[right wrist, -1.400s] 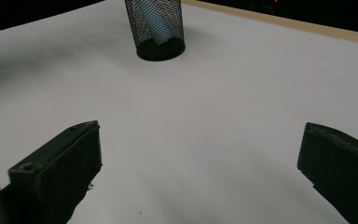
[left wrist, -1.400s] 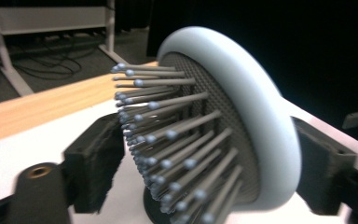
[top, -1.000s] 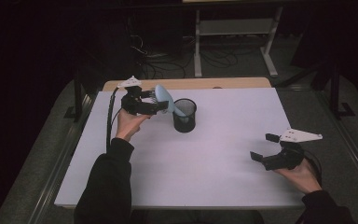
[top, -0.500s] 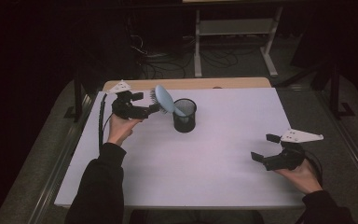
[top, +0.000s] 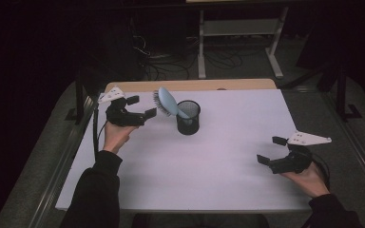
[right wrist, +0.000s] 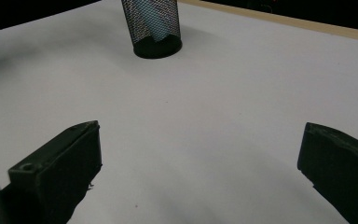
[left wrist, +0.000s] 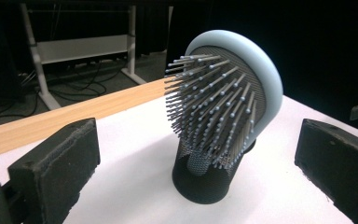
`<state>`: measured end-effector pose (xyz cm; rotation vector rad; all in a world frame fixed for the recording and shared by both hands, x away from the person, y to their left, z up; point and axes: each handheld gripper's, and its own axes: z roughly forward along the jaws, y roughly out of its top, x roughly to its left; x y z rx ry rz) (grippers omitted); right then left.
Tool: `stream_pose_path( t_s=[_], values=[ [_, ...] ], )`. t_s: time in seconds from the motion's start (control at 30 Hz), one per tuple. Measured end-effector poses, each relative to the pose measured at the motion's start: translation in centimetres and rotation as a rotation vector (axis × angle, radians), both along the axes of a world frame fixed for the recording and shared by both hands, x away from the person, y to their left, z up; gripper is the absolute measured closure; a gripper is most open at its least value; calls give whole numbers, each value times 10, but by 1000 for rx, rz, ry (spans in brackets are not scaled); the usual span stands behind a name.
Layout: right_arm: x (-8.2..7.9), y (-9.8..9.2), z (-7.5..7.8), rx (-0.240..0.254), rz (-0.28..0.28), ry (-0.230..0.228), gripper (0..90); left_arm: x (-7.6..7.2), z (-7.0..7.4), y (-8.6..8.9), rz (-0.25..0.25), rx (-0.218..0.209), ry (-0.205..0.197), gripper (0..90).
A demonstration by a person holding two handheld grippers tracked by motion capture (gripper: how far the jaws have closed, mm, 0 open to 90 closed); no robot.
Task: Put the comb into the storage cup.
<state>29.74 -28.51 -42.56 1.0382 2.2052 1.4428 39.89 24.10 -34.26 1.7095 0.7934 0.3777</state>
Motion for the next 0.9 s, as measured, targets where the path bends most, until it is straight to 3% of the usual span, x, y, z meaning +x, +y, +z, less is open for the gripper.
stream_pose_path(
  t_s=[0.9],
  values=[
    [-2, -1, -2, -14, 2, 5, 0, -24, -21, 31, 26, -19, 0, 0]
  ],
)
